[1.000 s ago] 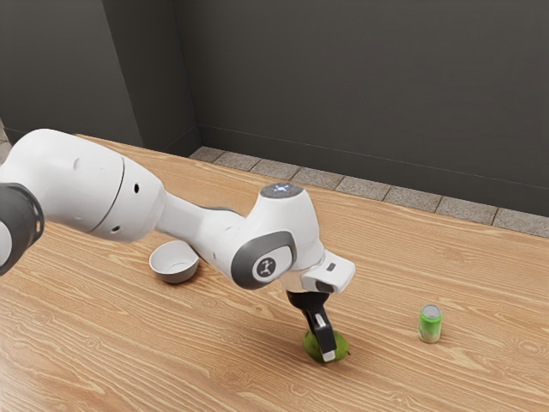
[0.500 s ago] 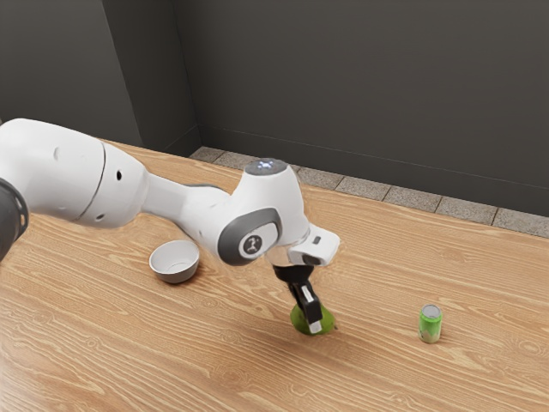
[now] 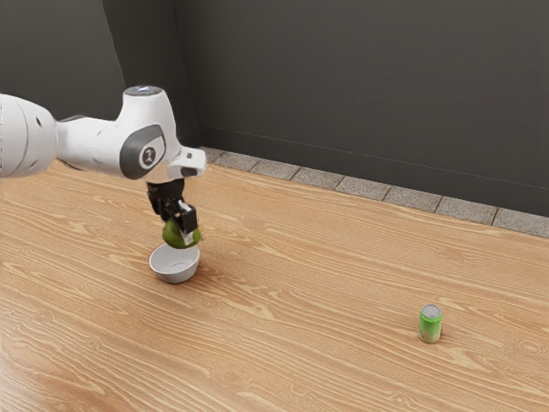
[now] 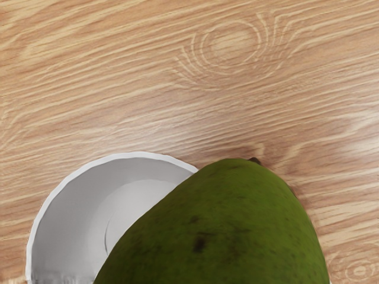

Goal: Place the pear in the bowl.

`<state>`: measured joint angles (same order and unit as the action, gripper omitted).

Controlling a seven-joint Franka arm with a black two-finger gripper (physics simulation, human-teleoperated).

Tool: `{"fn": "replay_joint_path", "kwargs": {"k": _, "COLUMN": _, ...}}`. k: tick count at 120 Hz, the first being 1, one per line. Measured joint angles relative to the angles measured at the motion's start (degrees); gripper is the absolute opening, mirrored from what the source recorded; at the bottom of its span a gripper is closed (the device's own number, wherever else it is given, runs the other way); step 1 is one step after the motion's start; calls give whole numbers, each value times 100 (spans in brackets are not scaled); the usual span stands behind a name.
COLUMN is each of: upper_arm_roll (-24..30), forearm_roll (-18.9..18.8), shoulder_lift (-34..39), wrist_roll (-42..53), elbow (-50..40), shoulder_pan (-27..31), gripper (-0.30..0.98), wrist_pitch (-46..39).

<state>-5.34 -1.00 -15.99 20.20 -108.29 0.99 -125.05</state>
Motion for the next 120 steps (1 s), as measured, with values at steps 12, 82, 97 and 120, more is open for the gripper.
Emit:
{"fn": "replay_joint_path", "kwargs": {"k": 12, "upper_arm_roll": -67, "forearm_roll": 151, "shoulder_lift": -268, "wrist_roll": 144, "elbow": 145, "shoulder_pan": 100, "gripper": 17, "wrist_pitch": 73}}
{"fn": "replay_joint_path", "kwargs": {"k": 82, "upper_arm_roll": -89, "forearm_roll": 735, "shoulder_lift": -353, "wrist_roll": 1075, "elbow": 147, "shoulder_pan": 269, "gripper": 59, "wrist_pitch": 234}}
{"fn": "replay_joint_path", "kwargs": {"k": 97, "upper_arm_roll": -77, "forearm_roll": 752, "shoulder_lift": 60, "wrist_roll": 1181, "elbow": 151, "shoulder_pan": 208, "gripper": 63, "wrist_pitch": 364}}
{"fn": "replay_joint_path", "kwargs": {"k": 120, "upper_arm_roll": -68, "forearm_roll": 460, "shoulder_lift": 1275, "wrist_roll": 673, "elbow": 1323, "shoulder_pan": -385, "gripper": 66, "wrist_pitch": 1729}}
